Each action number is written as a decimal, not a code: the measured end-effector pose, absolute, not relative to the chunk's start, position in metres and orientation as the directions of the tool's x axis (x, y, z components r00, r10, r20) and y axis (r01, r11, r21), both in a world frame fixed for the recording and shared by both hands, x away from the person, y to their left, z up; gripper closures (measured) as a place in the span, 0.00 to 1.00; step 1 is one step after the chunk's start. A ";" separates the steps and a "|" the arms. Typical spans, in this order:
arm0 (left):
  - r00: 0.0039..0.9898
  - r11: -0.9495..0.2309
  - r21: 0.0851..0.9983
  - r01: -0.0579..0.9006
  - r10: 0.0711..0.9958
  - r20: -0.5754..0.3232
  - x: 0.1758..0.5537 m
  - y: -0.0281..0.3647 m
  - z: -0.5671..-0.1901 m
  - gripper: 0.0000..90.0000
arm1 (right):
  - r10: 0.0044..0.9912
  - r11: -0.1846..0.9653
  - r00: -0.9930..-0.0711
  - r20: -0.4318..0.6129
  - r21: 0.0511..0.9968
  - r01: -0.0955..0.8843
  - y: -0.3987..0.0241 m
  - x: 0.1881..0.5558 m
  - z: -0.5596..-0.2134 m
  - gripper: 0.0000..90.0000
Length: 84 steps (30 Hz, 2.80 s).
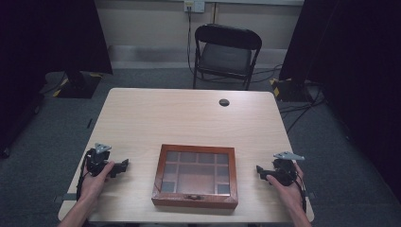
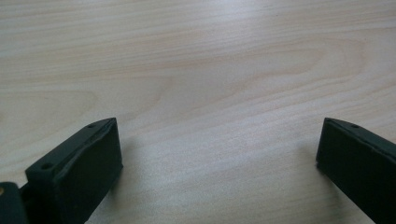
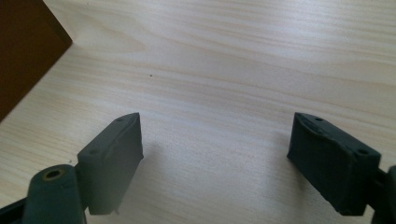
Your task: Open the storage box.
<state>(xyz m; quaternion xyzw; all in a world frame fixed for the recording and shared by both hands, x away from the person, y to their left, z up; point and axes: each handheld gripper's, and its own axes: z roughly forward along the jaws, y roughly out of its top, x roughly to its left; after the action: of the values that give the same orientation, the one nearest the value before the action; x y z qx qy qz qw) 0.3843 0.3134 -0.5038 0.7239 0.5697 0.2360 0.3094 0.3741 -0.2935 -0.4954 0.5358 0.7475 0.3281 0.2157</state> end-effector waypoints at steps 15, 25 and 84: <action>0.263 -0.178 0.714 0.677 0.965 -0.009 0.386 0.315 -0.504 0.00 | 0.844 0.211 -0.506 0.180 0.756 0.620 -0.271 0.360 -0.459 0.49; 0.264 -0.179 0.714 0.676 0.964 -0.008 0.386 0.315 -0.504 0.00 | 0.730 0.261 -0.649 0.214 0.789 0.555 -0.239 0.346 -0.433 0.62; 0.318 -0.213 0.708 0.673 0.948 -0.018 0.386 0.316 -0.502 0.01 | 0.260 0.568 -0.937 0.233 0.748 0.343 -0.114 0.317 -0.440 0.91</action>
<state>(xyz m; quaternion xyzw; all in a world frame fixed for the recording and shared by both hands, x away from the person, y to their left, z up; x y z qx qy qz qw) 0.3857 0.3159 -0.5016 0.7478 0.5420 0.2170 0.3161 0.3166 -0.1136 -0.4396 0.1704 0.8840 0.4326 -0.0482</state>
